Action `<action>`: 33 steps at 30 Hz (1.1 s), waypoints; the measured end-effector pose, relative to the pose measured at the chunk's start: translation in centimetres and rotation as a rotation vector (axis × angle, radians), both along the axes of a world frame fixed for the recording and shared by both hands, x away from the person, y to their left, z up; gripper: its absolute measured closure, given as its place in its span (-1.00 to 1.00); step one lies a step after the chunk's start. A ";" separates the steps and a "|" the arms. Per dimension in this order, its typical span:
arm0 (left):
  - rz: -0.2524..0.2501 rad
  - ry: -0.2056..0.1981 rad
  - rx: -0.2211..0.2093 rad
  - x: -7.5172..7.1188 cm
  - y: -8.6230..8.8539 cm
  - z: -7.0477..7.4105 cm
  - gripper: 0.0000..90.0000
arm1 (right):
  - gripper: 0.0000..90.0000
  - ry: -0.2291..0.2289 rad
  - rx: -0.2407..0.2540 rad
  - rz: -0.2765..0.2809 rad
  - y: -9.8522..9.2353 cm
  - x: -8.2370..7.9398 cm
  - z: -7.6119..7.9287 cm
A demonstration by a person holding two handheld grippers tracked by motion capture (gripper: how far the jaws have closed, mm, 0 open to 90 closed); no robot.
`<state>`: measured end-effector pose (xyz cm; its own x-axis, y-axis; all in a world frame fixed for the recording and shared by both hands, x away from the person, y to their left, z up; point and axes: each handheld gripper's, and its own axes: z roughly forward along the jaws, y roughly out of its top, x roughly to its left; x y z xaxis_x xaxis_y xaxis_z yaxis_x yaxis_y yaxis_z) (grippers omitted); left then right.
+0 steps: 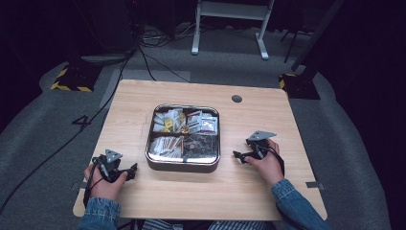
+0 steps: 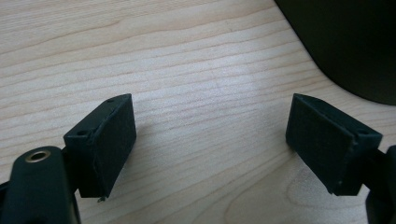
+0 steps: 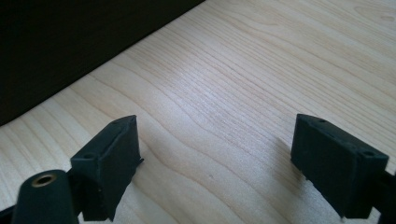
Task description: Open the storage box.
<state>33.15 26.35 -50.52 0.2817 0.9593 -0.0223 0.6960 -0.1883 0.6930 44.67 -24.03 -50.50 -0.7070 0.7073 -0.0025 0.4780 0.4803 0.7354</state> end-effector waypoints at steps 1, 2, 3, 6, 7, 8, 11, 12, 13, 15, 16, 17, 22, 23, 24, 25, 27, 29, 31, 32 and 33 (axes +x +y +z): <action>0.000 -0.001 -0.001 0.0 0.0 0.0 -0.63 | -0.64 0.001 0.001 -0.002 0.0 0.0 0.0; -0.003 0.002 -0.001 0.0 0.0 0.0 -0.63 | -0.64 0.001 0.002 -0.010 0.0 -0.1 0.0; -0.003 0.003 -0.001 0.0 0.0 0.0 -0.63 | -0.62 0.002 0.002 -0.022 0.1 -0.2 0.0; -0.004 0.001 0.002 0.1 0.0 0.0 -0.63 | -0.53 0.012 -0.007 -0.030 0.1 -0.3 0.3; -0.005 0.002 0.001 0.1 0.0 0.0 -0.63 | -0.53 0.012 -0.007 -0.030 0.1 -0.3 0.3; -0.004 0.003 -0.001 0.1 0.0 0.0 -0.63 | -0.52 0.012 -0.009 -0.027 0.1 -0.3 0.3; -0.006 0.004 -0.001 0.1 0.0 0.0 -0.63 | -0.42 0.015 -0.008 -0.023 -0.1 -0.3 0.4; -0.005 0.003 -0.001 0.1 0.0 0.0 -0.63 | -0.42 0.018 -0.005 -0.023 -0.2 -0.3 0.4; -0.006 0.003 -0.001 0.1 0.0 0.0 -0.63 | -0.39 0.030 0.008 -0.026 -0.3 -0.3 0.5; -0.006 0.003 -0.001 0.1 0.0 0.0 -0.63 | -0.37 0.039 0.012 -0.028 -0.3 -0.3 0.6; -0.006 0.003 -0.001 0.1 0.0 0.0 -0.63 | -0.35 0.049 0.017 -0.025 -0.3 -0.4 0.7; -0.006 0.003 -0.001 0.1 0.0 0.0 -0.63 | -0.34 0.060 0.017 -0.022 -0.2 -0.4 0.8; -0.006 0.004 -0.001 0.1 0.0 0.0 -0.63 | -0.28 0.053 0.027 0.000 0.0 -0.7 1.7; -0.007 0.004 -0.001 0.1 0.0 0.0 -0.63 | -0.24 0.042 0.035 0.009 0.0 -0.9 2.3; -0.007 0.004 -0.001 0.1 0.0 0.0 -0.63 | -0.24 0.042 0.035 0.009 0.0 -0.9 2.3; -0.007 0.004 -0.001 0.1 0.0 0.0 -0.63 | -0.21 0.034 0.049 0.010 -0.1 -1.1 3.1; -0.007 0.004 -0.001 0.1 0.0 0.0 -0.63 | -0.16 0.035 0.076 0.013 -0.2 -1.2 3.8; -0.007 0.004 -0.001 0.1 0.0 0.0 -0.63 | -0.12 0.033 0.115 0.029 -0.3 -1.4 4.5; -0.007 0.004 -0.001 0.1 0.0 0.0 -0.63 | -0.12 0.021 0.119 0.037 -0.4 -1.5 4.9; -0.007 0.004 -0.001 0.1 0.0 0.0 -0.63 | -0.12 0.005 0.123 0.042 -0.4 -1.6 5.2; -0.007 0.003 -0.001 0.1 0.0 0.0 -0.63 | -0.12 -0.008 0.126 0.046 -0.4 -1.7 5.5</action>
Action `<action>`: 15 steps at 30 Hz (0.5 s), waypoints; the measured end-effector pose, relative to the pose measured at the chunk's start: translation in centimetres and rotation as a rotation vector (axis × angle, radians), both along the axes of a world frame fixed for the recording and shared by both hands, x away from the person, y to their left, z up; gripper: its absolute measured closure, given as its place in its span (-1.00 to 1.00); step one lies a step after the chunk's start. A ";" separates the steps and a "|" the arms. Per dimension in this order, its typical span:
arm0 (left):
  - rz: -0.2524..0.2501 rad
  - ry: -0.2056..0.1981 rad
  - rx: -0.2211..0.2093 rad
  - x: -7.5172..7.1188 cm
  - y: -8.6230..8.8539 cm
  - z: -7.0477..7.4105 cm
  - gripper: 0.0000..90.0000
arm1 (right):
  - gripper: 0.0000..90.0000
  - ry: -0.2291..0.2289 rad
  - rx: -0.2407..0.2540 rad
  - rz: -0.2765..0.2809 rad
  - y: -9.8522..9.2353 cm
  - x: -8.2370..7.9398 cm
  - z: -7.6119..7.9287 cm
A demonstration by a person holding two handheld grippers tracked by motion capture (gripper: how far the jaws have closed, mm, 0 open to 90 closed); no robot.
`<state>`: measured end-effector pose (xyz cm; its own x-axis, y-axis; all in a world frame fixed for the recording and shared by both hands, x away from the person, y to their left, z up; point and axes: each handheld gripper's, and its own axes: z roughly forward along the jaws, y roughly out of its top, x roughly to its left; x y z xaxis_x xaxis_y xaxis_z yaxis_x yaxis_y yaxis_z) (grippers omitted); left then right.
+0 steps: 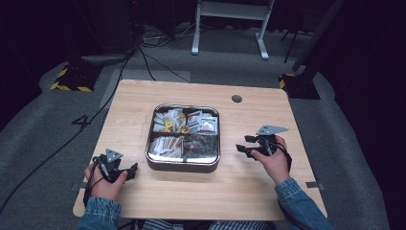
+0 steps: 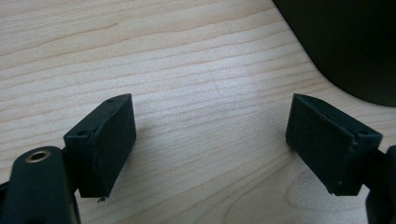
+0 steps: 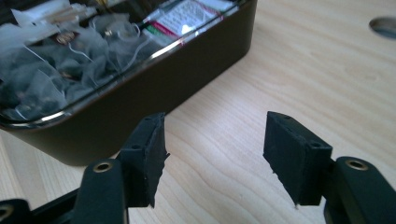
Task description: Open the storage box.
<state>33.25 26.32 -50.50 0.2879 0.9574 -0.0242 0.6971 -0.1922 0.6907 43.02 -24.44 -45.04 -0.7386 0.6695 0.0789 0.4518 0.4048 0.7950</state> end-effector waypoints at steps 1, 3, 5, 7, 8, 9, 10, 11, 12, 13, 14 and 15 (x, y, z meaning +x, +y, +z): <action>0.000 0.000 0.000 0.0 0.0 0.0 -0.63 | -0.12 -0.019 0.008 0.000 0.0 -0.2 0.5; 0.000 0.000 0.000 0.0 0.0 0.0 -0.63 | -0.12 -0.025 0.010 0.001 0.0 -0.2 0.6; 0.000 0.000 0.000 0.0 0.0 0.0 -0.63 | -0.12 -0.039 0.014 0.002 0.0 -0.3 0.9; 0.000 0.000 0.000 0.0 0.0 0.0 -0.63 | -0.12 -0.052 0.018 0.002 0.1 -0.5 1.3; 0.000 0.000 0.000 0.0 0.0 0.0 -0.63 | -0.12 -0.052 0.018 0.002 0.1 -0.5 1.3; 0.000 0.000 0.000 0.0 0.0 0.0 -0.63 | -0.12 -0.054 0.020 0.004 0.1 -0.5 1.4; 0.000 0.000 0.000 0.0 0.0 0.0 -0.63 | -0.12 -0.051 0.030 0.004 0.1 -0.6 1.5; 0.000 0.000 0.000 0.0 0.0 0.0 -0.63 | -0.13 -0.045 0.057 0.008 0.2 -0.6 1.7; 0.000 0.000 0.000 0.0 0.0 0.0 -0.63 | -0.13 -0.045 0.057 0.008 0.2 -0.6 1.7; 0.000 0.000 0.000 0.0 0.0 0.0 -0.63 | -0.17 -0.048 0.076 0.012 0.3 -0.7 1.8; 0.000 0.000 0.000 0.0 0.0 0.0 -0.63 | -0.17 -0.048 0.076 0.012 0.3 -0.7 1.8; -0.001 0.000 0.000 0.0 0.0 0.0 -0.63 | -0.24 -0.051 0.082 0.019 0.5 -0.6 1.9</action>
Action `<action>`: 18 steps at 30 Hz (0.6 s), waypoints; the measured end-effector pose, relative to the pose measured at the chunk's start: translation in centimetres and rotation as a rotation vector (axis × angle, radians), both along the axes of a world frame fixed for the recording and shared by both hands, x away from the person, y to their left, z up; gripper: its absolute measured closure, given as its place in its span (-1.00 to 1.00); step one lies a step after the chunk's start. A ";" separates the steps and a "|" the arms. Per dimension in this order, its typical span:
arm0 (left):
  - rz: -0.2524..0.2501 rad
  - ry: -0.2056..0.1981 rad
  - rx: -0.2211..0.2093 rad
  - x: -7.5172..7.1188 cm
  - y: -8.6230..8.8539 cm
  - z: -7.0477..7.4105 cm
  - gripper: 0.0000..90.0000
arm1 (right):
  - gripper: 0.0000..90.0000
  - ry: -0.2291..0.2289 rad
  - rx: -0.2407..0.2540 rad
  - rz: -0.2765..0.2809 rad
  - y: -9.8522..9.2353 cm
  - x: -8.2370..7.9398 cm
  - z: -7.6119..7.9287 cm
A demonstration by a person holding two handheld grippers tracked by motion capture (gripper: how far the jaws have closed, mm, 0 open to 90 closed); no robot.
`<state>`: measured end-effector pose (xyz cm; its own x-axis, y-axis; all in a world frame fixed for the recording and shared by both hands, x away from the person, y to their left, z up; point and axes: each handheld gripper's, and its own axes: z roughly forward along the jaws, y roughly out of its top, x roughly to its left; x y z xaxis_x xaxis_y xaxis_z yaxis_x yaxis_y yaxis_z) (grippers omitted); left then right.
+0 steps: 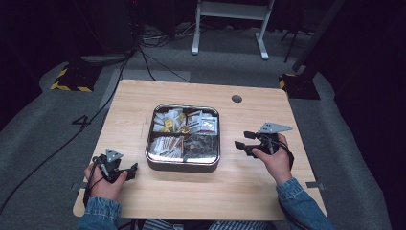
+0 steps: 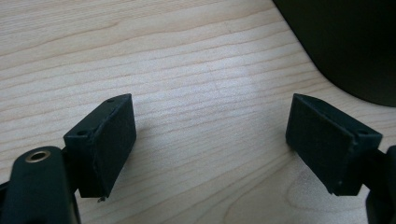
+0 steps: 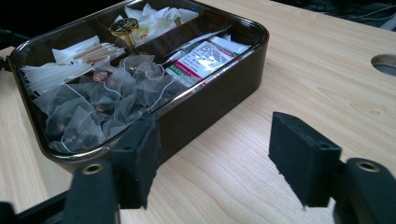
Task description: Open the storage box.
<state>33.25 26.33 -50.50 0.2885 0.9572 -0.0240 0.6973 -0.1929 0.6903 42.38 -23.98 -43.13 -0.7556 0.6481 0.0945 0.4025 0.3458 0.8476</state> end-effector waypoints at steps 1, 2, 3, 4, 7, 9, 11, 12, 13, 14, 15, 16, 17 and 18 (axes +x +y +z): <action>0.000 0.000 -0.001 0.0 0.0 0.0 -0.63 | -0.24 0.000 0.000 0.000 0.0 0.0 0.0; 0.000 0.000 0.000 0.0 0.0 0.0 -0.63 | -0.27 -0.007 -0.001 -0.002 0.1 0.0 0.0; 0.000 0.000 0.000 0.0 0.0 0.0 -0.63 | -0.29 -0.019 -0.007 -0.007 0.2 -0.1 0.1; 0.000 0.000 0.000 0.0 0.0 0.0 -0.63 | -0.29 -0.019 -0.005 -0.006 0.3 -0.1 0.2; 0.000 0.000 0.000 0.0 0.0 0.0 -0.63 | -0.29 -0.015 0.002 -0.003 0.5 -0.1 0.4; 0.000 0.000 0.000 0.0 0.0 0.0 -0.63 | -0.28 -0.026 -0.007 0.006 0.8 -0.1 0.8; 0.000 0.000 0.000 0.0 0.0 0.0 -0.63 | -0.28 -0.031 -0.006 0.019 1.1 -0.1 1.3; 0.000 0.000 0.000 0.0 0.0 0.0 -0.63 | -0.28 -0.030 0.002 0.025 1.2 0.0 1.5; 0.000 0.000 0.000 0.0 0.0 0.0 -0.63 | -0.28 -0.028 0.011 0.032 1.4 0.0 1.7; 0.000 0.000 0.000 0.0 0.0 0.0 -0.63 | -0.29 -0.025 0.014 0.035 1.5 0.0 1.8; 0.001 0.000 0.000 0.0 0.0 0.0 -0.63 | -0.31 -0.014 0.014 0.047 1.9 0.2 1.9; 0.000 0.000 0.000 0.0 0.0 0.0 -0.63 | -0.32 -0.011 0.008 0.052 2.2 0.2 2.0; 0.000 0.000 0.000 0.0 0.0 0.0 -0.63 | -0.32 -0.011 0.008 0.052 2.2 0.2 2.0; 0.000 0.000 0.000 0.0 0.0 0.0 -0.63 | -0.34 -0.010 0.003 0.057 2.5 0.3 2.0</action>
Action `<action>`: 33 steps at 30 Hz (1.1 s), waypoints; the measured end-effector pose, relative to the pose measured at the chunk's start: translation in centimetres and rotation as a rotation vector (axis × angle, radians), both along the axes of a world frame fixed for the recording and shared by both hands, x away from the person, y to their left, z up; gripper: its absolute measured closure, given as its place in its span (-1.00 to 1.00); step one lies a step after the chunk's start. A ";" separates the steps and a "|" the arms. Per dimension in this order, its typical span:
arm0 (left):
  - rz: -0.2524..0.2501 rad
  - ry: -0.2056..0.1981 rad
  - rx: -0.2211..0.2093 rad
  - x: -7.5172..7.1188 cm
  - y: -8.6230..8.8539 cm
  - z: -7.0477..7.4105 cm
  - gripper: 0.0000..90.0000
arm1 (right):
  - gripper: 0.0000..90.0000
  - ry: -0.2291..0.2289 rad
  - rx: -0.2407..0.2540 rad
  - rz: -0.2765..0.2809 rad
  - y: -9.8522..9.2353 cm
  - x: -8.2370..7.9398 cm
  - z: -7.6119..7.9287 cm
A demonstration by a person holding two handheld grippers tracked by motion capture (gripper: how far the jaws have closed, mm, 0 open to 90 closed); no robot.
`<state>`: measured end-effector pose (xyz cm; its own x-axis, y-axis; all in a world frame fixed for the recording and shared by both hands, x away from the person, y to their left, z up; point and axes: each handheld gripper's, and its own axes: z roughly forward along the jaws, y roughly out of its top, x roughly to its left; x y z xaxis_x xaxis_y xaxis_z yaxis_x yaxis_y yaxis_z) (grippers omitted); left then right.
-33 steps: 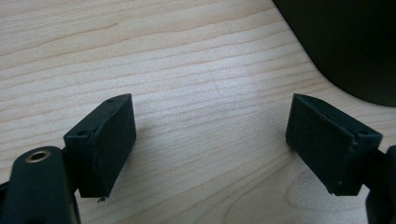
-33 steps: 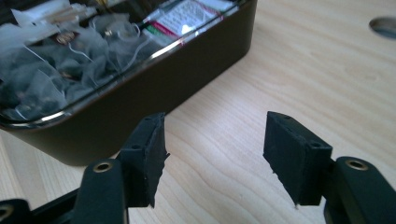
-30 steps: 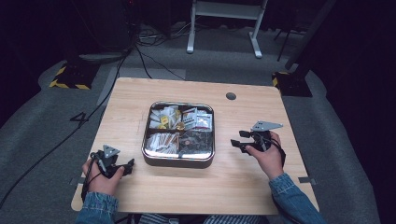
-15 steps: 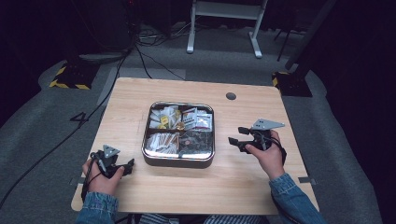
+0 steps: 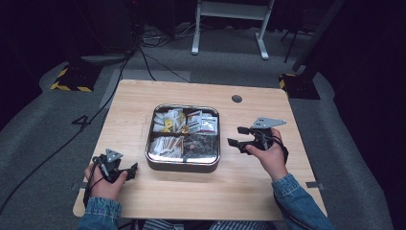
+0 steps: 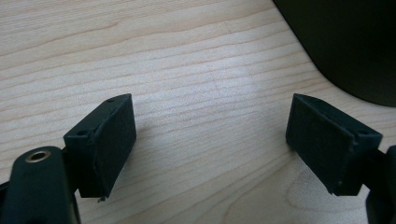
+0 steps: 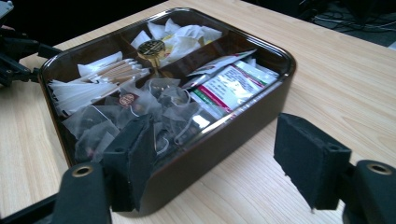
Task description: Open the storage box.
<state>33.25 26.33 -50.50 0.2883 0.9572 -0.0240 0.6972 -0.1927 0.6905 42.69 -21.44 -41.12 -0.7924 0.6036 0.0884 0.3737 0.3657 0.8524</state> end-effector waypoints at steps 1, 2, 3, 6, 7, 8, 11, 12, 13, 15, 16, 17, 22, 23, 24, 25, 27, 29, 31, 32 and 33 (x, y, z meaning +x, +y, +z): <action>0.000 0.000 0.000 0.0 0.0 0.0 -0.63 | -0.35 0.003 -0.001 0.007 0.5 0.1 0.0; 0.000 0.000 0.000 0.0 0.0 0.0 -0.63 | -0.35 0.003 -0.001 0.015 0.8 0.2 0.1; 0.001 -0.001 -0.003 0.0 0.0 0.0 -0.64 | -0.35 0.003 -0.001 0.023 1.1 0.2 0.2; 0.000 -0.001 -0.003 0.1 0.0 0.0 -0.64 | -0.38 -0.003 -0.002 0.038 2.1 0.4 0.6; -0.001 -0.001 -0.004 0.1 -0.1 0.0 -0.64 | -0.39 -0.004 -0.002 0.043 2.3 0.5 0.8; -0.002 0.000 -0.007 0.2 -0.1 0.0 -0.65 | -0.41 -0.004 0.000 0.050 2.8 0.8 1.1; -0.003 -0.001 -0.004 0.2 -0.1 0.0 -0.65 | -0.42 -0.006 -0.004 0.056 3.3 1.0 1.3; -0.003 0.000 -0.004 0.2 -0.1 0.0 -0.65 | -0.42 -0.006 -0.010 0.060 3.6 1.1 1.4; -0.003 0.000 -0.003 0.2 -0.1 0.0 -0.65 | -0.43 -0.003 -0.012 0.064 3.8 1.3 1.5; -0.003 0.001 -0.004 0.2 -0.1 0.0 -0.65 | -0.43 0.007 -0.039 0.087 4.8 1.7 1.6; -0.003 0.001 -0.004 0.2 -0.1 0.0 -0.65 | -0.43 0.007 -0.039 0.087 4.8 1.7 1.6; -0.004 0.001 -0.004 0.2 -0.1 0.0 -0.65 | -0.43 0.007 -0.047 0.098 5.2 1.9 1.6; -0.004 0.001 -0.003 0.2 -0.1 0.0 -0.65 | -0.52 -0.012 -0.073 0.117 6.8 2.7 1.7; -0.003 0.000 -0.003 0.2 -0.1 0.0 -0.65 | -0.52 -0.010 -0.072 0.120 7.1 2.9 1.7; -0.004 0.001 -0.003 0.2 -0.1 0.0 -0.65 | -0.50 -0.003 -0.072 0.123 7.3 3.0 1.8; -0.004 0.001 -0.003 0.2 -0.1 0.0 -0.65 | -0.41 0.007 -0.075 0.127 7.6 3.2 2.0; -0.004 0.000 -0.003 0.2 -0.1 0.0 -0.65 | -0.35 0.024 -0.094 0.140 8.2 3.4 2.2; -0.004 0.000 -0.003 0.2 -0.1 0.0 -0.65 | -0.35 0.023 -0.102 0.144 8.9 3.6 2.3; -0.004 0.001 -0.003 0.2 -0.1 0.0 -0.65 | -0.34 0.025 -0.111 0.161 9.9 4.0 2.3; -0.004 0.001 -0.003 0.2 -0.1 0.0 -0.65 | -0.34 0.025 -0.111 0.161 9.9 4.0 2.3; -0.004 0.001 -0.003 0.2 -0.1 0.0 -0.65 | -0.33 0.022 -0.111 0.167 10.3 4.2 2.2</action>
